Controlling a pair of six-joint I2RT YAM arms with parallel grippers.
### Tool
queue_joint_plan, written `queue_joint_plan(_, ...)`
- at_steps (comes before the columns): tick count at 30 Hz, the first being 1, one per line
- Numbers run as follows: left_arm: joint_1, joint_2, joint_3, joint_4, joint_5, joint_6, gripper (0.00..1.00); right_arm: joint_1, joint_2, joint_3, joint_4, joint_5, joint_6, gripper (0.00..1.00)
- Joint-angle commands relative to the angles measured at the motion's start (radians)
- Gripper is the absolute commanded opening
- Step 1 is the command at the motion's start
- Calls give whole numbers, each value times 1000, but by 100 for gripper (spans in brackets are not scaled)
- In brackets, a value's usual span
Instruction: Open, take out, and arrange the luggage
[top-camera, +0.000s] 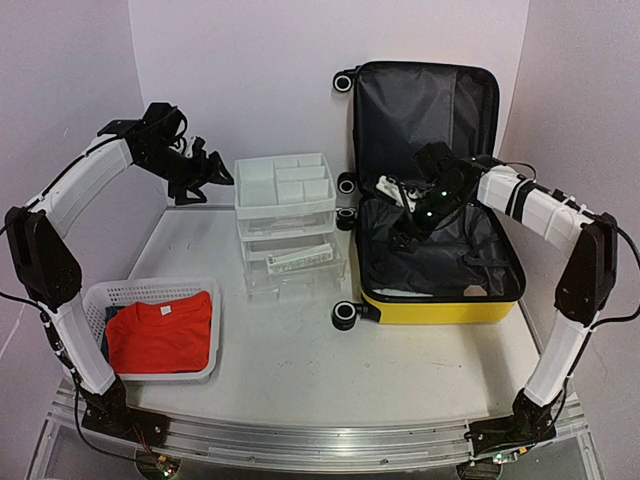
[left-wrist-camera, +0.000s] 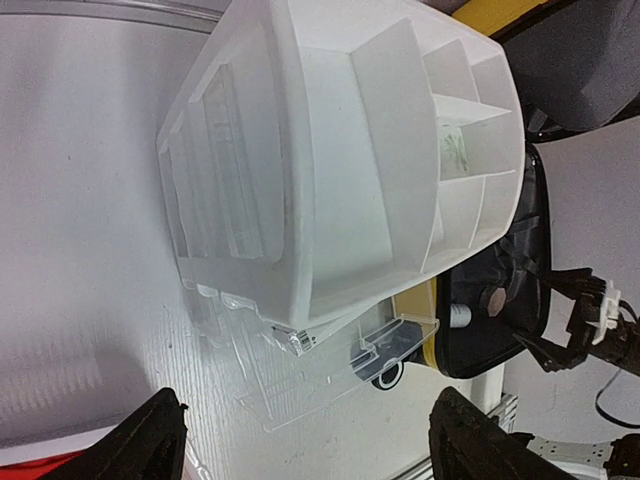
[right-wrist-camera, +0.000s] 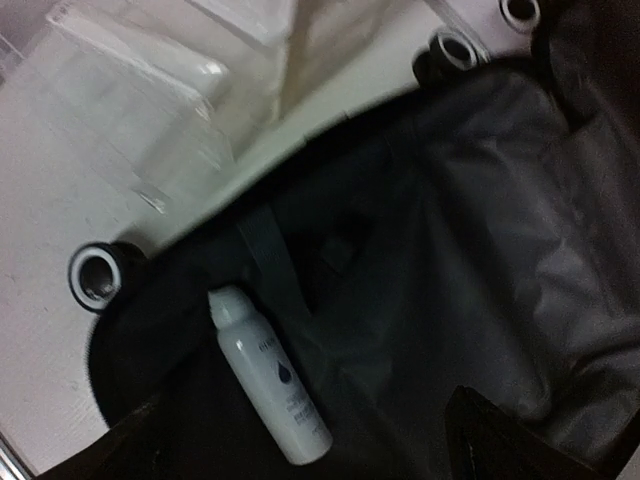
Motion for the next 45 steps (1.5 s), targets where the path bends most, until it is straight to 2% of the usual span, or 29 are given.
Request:
queue_joint_plan(1,7,4,71,72,-2,57,86,-78,-47,-47,-121,-41,48,93)
queue_joint_plan(5,6,-24,35,178,20,105,89,-189,-7,-34,-240,-103,64,92)
queue_joint_plan(10,7,-57,-79,333,-26,115,93,-289,110,76,-445,-158,84,94)
queue_joint_plan(13,5,-86,-201,493,-88,77,93,-307,184,153,-583,-172,54,92)
queue_joint_plan(18,5,-118,-372,693,-240,-46,95,-308,209,142,-620,-171,22,94)
queue_joint_plan(22,3,-97,-387,707,-315,-85,96,-307,273,184,-680,-218,-43,95)
queue_joint_plan(24,4,-90,-394,707,-365,-94,98,-307,303,211,-681,-215,-59,96)
queue_joint_plan(33,6,-26,-345,647,-455,-105,99,-279,475,341,-659,-227,-205,97)
queue_joint_plan(36,7,-10,-308,630,-440,-90,99,-266,577,425,-621,-260,-195,89)
queue_joint_plan(40,7,0,-276,613,-420,-70,96,-235,648,488,-596,-300,-233,72)
queue_joint_plan(45,8,-14,-260,612,-420,-14,96,-192,660,456,-573,-291,-248,64)
